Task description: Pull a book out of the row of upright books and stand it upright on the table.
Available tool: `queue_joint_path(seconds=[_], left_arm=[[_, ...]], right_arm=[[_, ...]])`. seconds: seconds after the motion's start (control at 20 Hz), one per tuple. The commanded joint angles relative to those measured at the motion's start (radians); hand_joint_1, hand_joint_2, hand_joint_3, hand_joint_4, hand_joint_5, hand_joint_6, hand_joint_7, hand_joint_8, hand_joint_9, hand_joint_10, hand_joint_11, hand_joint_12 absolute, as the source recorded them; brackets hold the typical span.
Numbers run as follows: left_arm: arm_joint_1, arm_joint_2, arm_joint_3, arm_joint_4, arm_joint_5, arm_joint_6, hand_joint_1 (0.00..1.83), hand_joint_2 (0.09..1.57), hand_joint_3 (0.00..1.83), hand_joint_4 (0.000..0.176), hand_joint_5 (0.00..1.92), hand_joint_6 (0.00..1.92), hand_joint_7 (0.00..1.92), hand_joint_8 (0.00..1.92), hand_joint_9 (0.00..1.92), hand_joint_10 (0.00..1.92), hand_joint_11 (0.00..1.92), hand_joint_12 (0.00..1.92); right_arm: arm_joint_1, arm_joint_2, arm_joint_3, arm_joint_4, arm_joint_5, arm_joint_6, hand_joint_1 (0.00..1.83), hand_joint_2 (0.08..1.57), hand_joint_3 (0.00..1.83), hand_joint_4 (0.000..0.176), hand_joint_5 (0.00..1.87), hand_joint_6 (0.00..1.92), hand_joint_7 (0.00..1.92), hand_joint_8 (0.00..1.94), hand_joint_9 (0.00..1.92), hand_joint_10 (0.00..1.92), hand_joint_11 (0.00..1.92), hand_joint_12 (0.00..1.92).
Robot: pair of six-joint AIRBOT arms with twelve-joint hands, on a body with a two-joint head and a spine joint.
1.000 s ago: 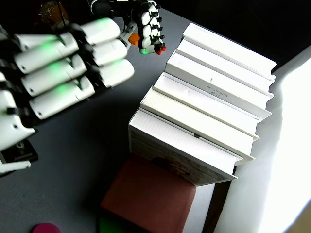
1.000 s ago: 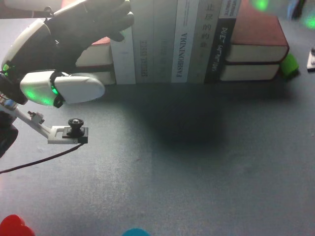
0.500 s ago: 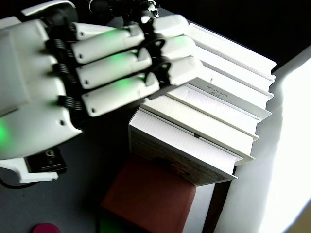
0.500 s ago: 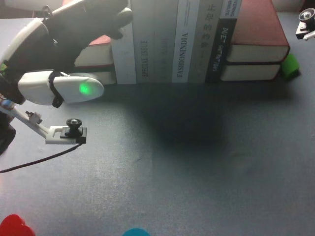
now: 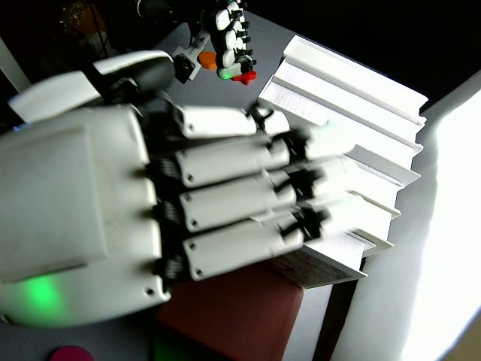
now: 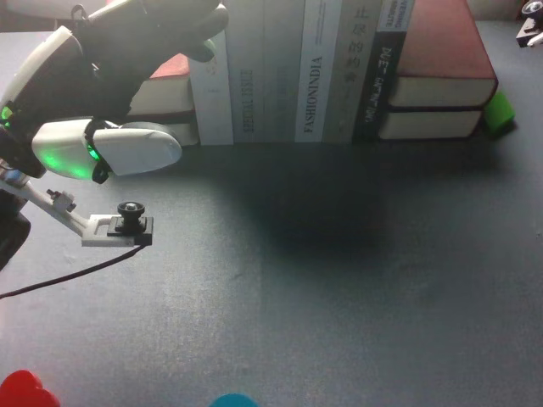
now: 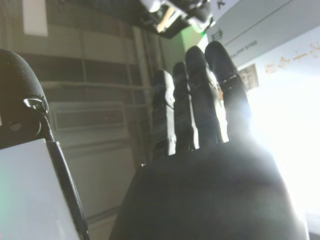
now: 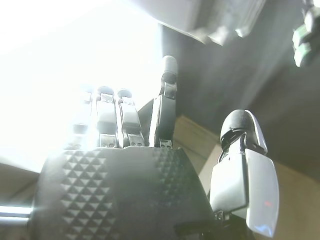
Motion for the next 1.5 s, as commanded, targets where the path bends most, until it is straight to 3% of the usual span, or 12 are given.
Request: queue_joint_path(seconds=[0.0,0.4,0.5,0.55,0.65,0.8,0.85,1.0,1.2,1.3,1.35,1.45], left_arm=[[-0.016,0.001,-0.003,-0.034,-0.108,-0.010,1.03,0.77,0.00,0.000,0.43,0.01,0.40,0.01,0.41,0.01,0.00,1.40],[-0.016,0.000,-0.005,-0.036,-0.111,-0.010,1.06,0.77,0.00,0.000,0.41,0.00,0.38,0.00,0.41,0.01,0.00,1.31],[-0.016,0.000,-0.008,-0.036,-0.113,-0.010,1.06,0.78,0.00,0.006,0.39,0.00,0.35,0.00,0.39,0.00,0.00,1.28],[-0.016,0.001,-0.009,-0.036,-0.113,-0.010,1.07,0.77,0.00,0.021,0.40,0.00,0.35,0.00,0.40,0.01,0.00,1.29],[-0.015,0.000,-0.008,-0.037,-0.113,-0.010,1.07,0.77,0.00,0.023,0.39,0.00,0.36,0.00,0.39,0.00,0.00,1.29],[-0.013,0.000,-0.008,-0.040,-0.114,-0.010,1.06,0.77,0.00,0.027,0.40,0.00,0.35,0.00,0.39,0.00,0.00,1.28],[-0.011,0.000,-0.008,-0.043,-0.115,-0.010,1.06,0.76,0.00,0.041,0.41,0.01,0.36,0.00,0.40,0.00,0.00,1.30],[-0.006,-0.001,-0.010,-0.049,-0.118,-0.010,1.05,0.76,0.00,0.029,0.40,0.00,0.36,0.00,0.39,0.00,0.00,1.30],[0.006,-0.001,-0.015,-0.061,-0.122,-0.010,1.06,0.75,0.00,0.026,0.42,0.00,0.37,0.00,0.41,0.01,0.00,1.34],[0.019,0.000,-0.022,-0.078,-0.132,-0.010,1.03,0.75,0.00,0.028,0.43,0.01,0.38,0.00,0.43,0.01,0.01,1.35],[0.030,0.001,-0.026,-0.091,-0.141,-0.010,1.03,0.75,0.00,0.013,0.42,0.00,0.38,0.00,0.44,0.01,0.01,1.43],[0.043,0.004,-0.031,-0.108,-0.149,-0.010,1.01,0.75,0.00,0.003,0.42,0.00,0.40,0.00,0.47,0.02,0.07,1.54]], right_arm=[[0.019,-0.009,0.008,0.036,0.085,0.005,0.00,1.11,0.00,0.176,0.58,0.01,0.00,0.00,0.00,0.00,0.00,0.00],[0.020,-0.059,0.035,0.007,0.034,0.005,0.02,1.20,0.02,0.176,0.52,0.00,0.00,0.00,0.00,0.00,0.00,0.00],[0.019,-0.067,0.035,0.006,0.028,0.006,0.11,1.23,0.02,0.149,0.53,0.00,0.00,0.00,0.00,0.00,0.00,0.00],[0.019,-0.072,0.035,0.002,0.025,0.006,0.11,1.21,0.01,0.157,0.54,0.01,0.00,0.00,0.00,0.00,0.00,0.00],[0.019,-0.080,0.036,-0.019,0.017,0.010,0.09,1.15,0.00,0.175,0.55,0.01,0.00,0.00,0.00,0.00,0.01,0.00],[0.019,-0.084,0.035,-0.053,0.015,0.028,0.10,1.16,0.00,0.176,0.54,0.00,0.00,0.00,0.00,0.00,0.00,0.00],[0.019,-0.084,0.034,-0.062,0.006,0.028,0.12,1.16,0.00,0.176,0.54,0.00,0.00,0.00,0.00,0.00,0.00,0.00],[0.019,-0.084,0.032,-0.094,-0.017,0.033,0.12,1.14,0.00,0.176,0.57,0.01,0.00,0.00,0.00,0.00,0.00,0.00],[0.019,-0.084,-0.005,-0.150,-0.025,0.049,0.17,1.21,0.02,0.114,0.56,0.00,0.00,0.00,0.00,0.00,0.00,0.00],[0.016,-0.049,-0.070,-0.190,-0.001,0.041,0.09,1.18,0.00,0.153,0.53,0.00,0.00,0.00,0.00,0.00,0.00,0.00],[0.005,-0.017,-0.110,-0.194,0.023,0.028,0.02,1.13,0.00,0.140,0.49,0.00,0.00,0.00,0.00,0.00,0.00,0.00],[-0.016,0.033,-0.171,-0.193,0.068,0.012,0.00,1.05,0.00,0.174,0.44,0.00,0.00,0.00,0.00,0.00,0.00,0.00]])
